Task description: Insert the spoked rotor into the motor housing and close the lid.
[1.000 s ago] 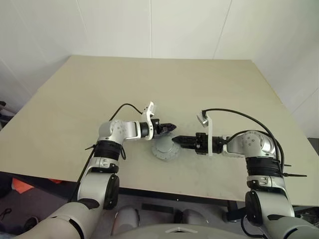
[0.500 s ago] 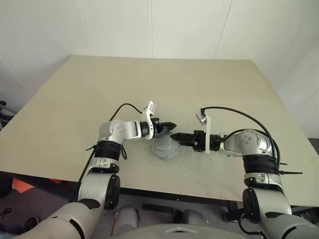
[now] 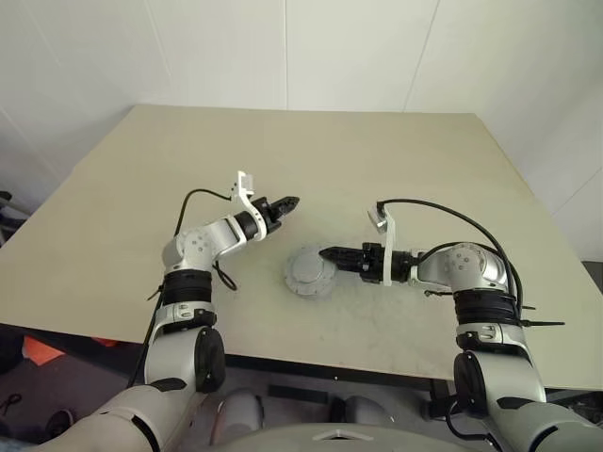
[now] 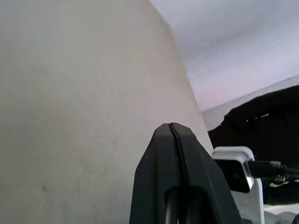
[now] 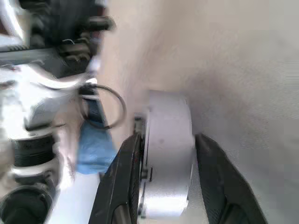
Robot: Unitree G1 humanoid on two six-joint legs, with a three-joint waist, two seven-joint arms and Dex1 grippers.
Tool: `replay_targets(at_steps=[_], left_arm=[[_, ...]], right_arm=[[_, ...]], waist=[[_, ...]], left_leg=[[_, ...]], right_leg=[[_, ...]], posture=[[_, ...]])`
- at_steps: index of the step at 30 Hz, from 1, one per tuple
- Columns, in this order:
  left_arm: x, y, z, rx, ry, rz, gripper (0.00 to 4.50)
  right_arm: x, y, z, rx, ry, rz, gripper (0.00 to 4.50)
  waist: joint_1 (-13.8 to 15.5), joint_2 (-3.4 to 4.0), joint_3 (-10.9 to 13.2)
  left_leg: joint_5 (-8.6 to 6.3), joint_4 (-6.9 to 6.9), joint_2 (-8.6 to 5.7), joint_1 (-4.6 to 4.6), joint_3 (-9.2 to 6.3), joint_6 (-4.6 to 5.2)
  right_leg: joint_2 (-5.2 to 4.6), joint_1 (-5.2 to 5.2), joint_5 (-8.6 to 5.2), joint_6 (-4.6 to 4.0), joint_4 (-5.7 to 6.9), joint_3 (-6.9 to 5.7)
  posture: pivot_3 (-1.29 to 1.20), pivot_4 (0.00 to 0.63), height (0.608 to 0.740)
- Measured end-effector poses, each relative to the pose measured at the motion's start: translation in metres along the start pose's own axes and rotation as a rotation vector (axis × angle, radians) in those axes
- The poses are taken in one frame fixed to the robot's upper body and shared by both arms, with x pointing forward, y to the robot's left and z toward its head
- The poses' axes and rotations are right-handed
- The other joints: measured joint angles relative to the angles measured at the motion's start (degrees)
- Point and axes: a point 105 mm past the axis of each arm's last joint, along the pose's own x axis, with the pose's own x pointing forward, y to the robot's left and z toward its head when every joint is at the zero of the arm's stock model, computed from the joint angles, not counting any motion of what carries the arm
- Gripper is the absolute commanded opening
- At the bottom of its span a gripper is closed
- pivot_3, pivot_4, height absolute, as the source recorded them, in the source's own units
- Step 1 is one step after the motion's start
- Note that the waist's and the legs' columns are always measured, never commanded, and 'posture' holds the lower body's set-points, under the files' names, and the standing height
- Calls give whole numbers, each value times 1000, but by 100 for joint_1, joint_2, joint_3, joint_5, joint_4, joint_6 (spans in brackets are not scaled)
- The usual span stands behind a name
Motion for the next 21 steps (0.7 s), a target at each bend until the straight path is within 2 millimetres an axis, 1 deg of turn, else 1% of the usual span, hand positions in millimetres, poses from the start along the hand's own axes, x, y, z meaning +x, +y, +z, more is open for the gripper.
replay_targets(at_steps=[1, 4, 7, 10, 12, 14, 17, 19, 21], left_arm=[[-3, 3, 0, -7, -11, 12, 0], [-11, 12, 2, -31, -41, 46, 0], [-18, 18, 7, -37, -67, 72, 0], [-22, 19, 13, -32, -85, 79, 0], [-23, 18, 14, -28, -89, 78, 0], [-23, 18, 15, -27, -90, 85, 0], [-24, 19, 16, -24, -95, 89, 0], [-26, 20, 18, -18, -101, 95, 0], [-27, 22, 19, -17, -104, 102, 0]], right_arm=[[1, 1, 0, -1, -2, 4, 1702], [3, 1, 2, 9, -12, 0, 1702], [6, -1, 3, 37, -25, 1, 1702], [8, -2, 4, 54, -33, 6, 1702], [9, -2, 5, 71, -42, 9, 1408], [11, 0, 8, 93, -56, 28, 1254], [15, 2, 13, 121, -67, 30, 1224], [15, 1, 15, 145, -69, 25, 1221], [16, 1, 15, 159, -71, 22, 1221]], waist=[[-7, 2, -1], [-6, 0, -1], [-10, 0, -1], [-14, 1, -1], [-14, 0, -1], [-17, 1, -1], [-8, 1, -1], [-8, 0, 0], [-8, 0, 0]], left_leg=[[0, 0, -2, -1, 2, 0], [-1, 0, 0, -3, 1, 0], [-1, 0, 0, -2, 1, 0], [-1, 0, 1, 2, 1, -1], [0, 0, 1, 3, 1, -2], [1, 0, 1, 3, 1, -5], [2, 0, 1, 1, 1, -5], [2, 0, 0, -2, 1, -5], [2, 0, 0, -3, 1, -5]], right_leg=[[-1, -2, 8, -15, 0, 1], [0, -3, 9, -17, 0, 1], [0, -3, 6, -11, 0, 1], [1, 0, -10, 16, 1, 1], [1, 0, -10, 17, 1, 1], [1, -1, -10, 16, 4, 1], [0, -3, -9, 14, 5, 1], [0, -6, 9, -16, 5, 1], [0, -7, 10, -18, 5, 1]], posture=[[0, 0, 740], [0, 0, 740], [0, 0, 740], [0, 0, 740], [0, 0, 740], [0, 0, 740], [0, 0, 740], [0, 0, 740], [0, 0, 740]])
